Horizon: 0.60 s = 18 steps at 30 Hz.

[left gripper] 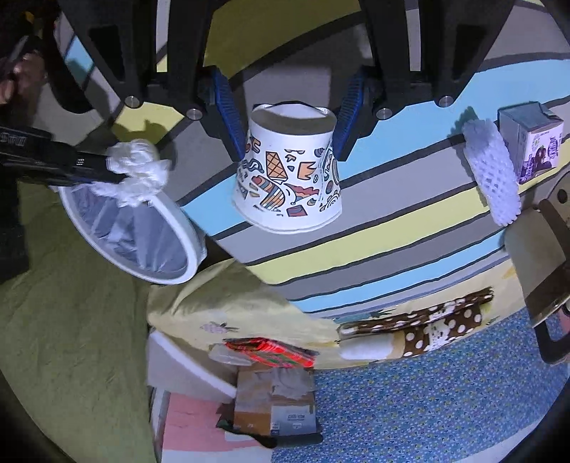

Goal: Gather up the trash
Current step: 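Lift the tissue and paper cup toward the wastebasket with both tools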

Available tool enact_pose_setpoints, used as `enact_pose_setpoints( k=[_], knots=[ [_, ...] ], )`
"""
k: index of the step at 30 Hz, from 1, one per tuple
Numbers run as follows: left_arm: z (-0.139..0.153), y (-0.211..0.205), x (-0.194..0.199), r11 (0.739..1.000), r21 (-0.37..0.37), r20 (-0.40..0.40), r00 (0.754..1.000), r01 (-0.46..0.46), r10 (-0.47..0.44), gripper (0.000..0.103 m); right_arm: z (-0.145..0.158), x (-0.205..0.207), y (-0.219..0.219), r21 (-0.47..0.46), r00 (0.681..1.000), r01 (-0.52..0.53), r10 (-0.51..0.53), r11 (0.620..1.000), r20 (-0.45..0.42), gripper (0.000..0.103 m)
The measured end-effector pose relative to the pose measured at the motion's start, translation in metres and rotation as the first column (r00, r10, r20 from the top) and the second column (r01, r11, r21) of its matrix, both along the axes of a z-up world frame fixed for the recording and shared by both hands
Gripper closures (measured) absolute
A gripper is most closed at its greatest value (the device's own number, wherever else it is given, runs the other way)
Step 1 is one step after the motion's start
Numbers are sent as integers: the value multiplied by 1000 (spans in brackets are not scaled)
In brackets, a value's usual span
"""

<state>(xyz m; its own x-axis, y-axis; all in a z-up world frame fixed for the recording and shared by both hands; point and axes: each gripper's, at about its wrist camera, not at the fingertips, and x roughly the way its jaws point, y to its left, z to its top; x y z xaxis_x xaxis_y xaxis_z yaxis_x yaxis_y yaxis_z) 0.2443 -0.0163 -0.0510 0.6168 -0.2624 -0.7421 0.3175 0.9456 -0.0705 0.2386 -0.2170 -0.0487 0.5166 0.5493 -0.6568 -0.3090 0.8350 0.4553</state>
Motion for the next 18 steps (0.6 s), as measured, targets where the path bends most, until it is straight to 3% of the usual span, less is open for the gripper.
enact_pose_setpoints(
  k=[9, 18],
  knots=[
    [-2, -15, -5, 995, 60, 32, 996, -81, 80, 52, 6, -7, -1, -4, 1000, 3, -3, 1000, 15, 94],
    [9, 0, -31, 988, -35, 43, 988, -148, 150, 54, 13, -18, -5, -5, 999, 14, -14, 1000, 33, 94]
  ],
)
